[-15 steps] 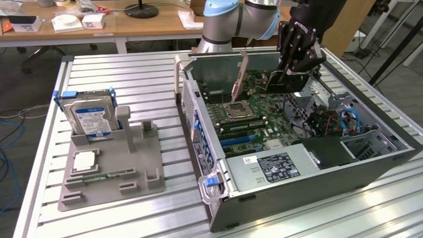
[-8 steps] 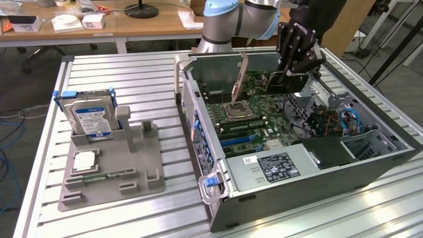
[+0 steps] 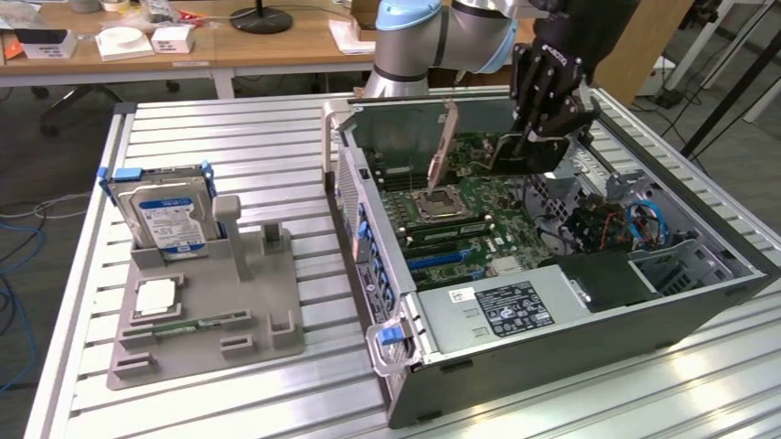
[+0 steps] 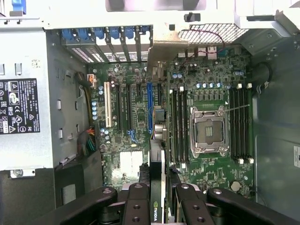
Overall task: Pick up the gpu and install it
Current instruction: 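Insert the gpu into the slot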
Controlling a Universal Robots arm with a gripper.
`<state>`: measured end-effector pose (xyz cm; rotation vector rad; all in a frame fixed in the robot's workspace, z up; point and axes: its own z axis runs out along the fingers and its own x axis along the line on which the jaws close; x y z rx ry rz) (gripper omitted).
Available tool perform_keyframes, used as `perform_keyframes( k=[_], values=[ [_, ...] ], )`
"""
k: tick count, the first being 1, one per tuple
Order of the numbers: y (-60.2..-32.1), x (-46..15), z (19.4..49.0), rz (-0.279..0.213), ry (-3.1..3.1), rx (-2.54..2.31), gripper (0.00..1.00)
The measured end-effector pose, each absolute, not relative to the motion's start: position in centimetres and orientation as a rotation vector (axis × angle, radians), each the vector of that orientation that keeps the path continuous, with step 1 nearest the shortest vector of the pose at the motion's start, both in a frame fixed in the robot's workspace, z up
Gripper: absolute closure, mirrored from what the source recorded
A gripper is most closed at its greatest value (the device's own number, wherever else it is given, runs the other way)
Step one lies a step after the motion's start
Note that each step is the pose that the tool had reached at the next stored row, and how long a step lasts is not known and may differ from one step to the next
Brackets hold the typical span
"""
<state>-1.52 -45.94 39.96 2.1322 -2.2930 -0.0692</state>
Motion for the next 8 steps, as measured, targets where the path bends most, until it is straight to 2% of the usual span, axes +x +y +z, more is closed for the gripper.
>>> perform_keyframes(
  k=[8],
  values=[
    [-45.94,-1.58,39.13,-0.058,-2.297,2.139,0.74]
  ],
)
